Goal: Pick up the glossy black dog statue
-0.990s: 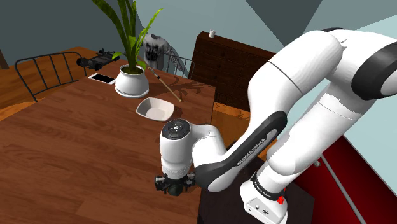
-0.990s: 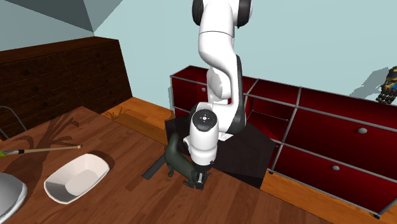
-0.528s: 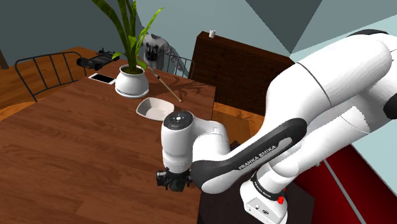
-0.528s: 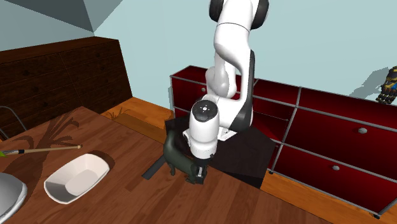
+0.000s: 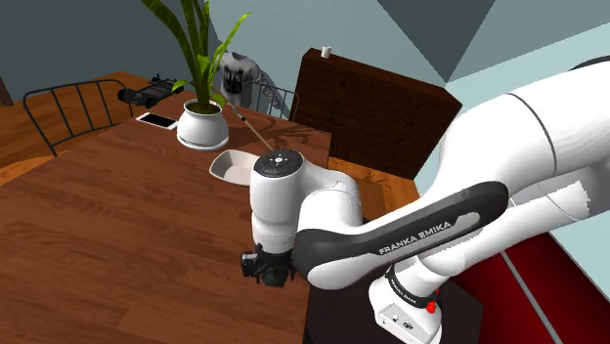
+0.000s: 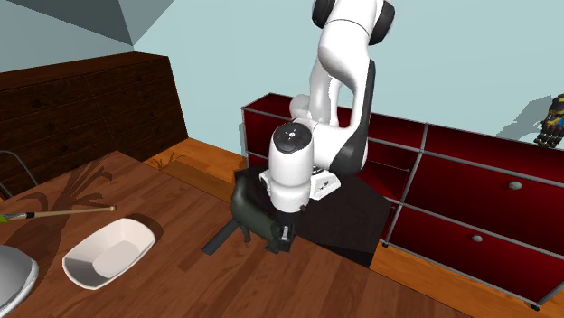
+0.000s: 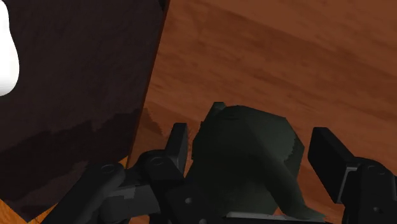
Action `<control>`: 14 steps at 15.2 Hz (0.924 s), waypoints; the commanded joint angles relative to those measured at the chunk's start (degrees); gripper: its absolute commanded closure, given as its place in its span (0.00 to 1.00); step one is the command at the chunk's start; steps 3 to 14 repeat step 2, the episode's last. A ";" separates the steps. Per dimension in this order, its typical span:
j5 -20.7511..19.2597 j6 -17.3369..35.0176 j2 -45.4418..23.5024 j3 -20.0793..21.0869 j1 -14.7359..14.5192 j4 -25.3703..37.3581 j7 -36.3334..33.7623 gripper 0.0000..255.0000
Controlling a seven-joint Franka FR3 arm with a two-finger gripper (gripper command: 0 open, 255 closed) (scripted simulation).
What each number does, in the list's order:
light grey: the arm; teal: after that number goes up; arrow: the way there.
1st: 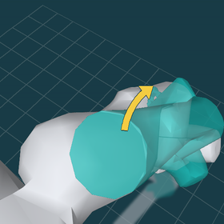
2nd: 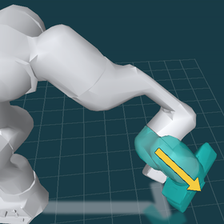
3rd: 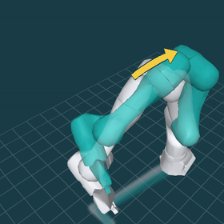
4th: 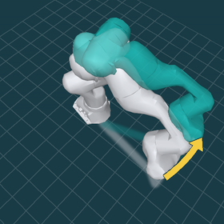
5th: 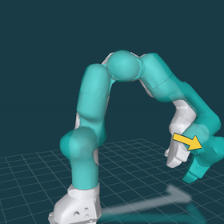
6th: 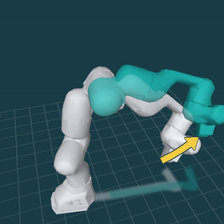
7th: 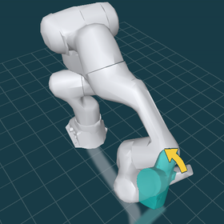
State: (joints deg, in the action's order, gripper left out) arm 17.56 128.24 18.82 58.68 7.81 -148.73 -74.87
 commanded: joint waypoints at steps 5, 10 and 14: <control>0.65 -1.37 1.21 -1.02 -0.72 0.31 0.74 1.00; 0.65 -1.37 1.21 -1.02 -0.72 0.31 0.74 1.00; 0.65 -1.37 1.21 -1.02 -0.72 0.31 0.74 1.00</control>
